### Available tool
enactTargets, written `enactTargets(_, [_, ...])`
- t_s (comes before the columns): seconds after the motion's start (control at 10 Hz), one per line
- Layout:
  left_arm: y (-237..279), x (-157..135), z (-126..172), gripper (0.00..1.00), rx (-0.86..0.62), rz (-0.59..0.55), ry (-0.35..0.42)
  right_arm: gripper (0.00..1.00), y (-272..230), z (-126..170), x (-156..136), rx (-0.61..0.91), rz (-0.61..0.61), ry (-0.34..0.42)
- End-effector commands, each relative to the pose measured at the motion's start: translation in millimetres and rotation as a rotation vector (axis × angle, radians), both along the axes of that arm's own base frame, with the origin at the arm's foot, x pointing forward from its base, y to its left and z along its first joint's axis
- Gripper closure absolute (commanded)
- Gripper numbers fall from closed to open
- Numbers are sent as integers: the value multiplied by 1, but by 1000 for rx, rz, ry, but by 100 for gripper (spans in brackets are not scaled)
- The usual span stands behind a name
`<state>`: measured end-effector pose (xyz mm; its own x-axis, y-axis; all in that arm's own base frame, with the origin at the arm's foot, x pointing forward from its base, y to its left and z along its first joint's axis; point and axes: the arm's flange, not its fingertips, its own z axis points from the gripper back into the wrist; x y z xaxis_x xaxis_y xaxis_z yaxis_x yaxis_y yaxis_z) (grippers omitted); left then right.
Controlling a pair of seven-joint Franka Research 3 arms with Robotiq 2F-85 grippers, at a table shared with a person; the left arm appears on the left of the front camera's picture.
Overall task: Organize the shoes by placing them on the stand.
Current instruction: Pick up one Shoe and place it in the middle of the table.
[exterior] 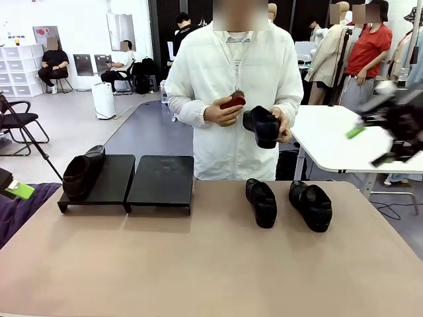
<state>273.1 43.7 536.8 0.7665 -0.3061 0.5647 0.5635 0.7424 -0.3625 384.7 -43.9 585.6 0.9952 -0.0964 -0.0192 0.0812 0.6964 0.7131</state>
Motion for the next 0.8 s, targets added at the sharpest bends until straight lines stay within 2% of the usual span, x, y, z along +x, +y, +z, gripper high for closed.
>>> enactTargets(0.0, [2, 0, 2, 0, 3, -1, 9, 0, -69, 13, -63, 71, -112, -23])
enactTargets(0.1, [2, 0, 2, 0, 3, -1, 9, 0, -88, 5, -81, 84, -211, 7])
enactTargets(0.2, [2, 0, 2, 0, 3, -1, 9, 0, -94, -4, -81, 83, -282, 39])
enactTargets(0.4, [2, 0, 2, 0, 3, -1, 9, 0, -83, -9, -67, 68, -213, 43])
enactTargets(0.5, [2, 0, 2, 0, 3, -1, 9, 0, -99, 4, -74, 34, -200, 45])
enactTargets(0.7, [2, 0, 2, 0, 3, -1, 9, 0, -169, 64, -139, 33, -164, 51])
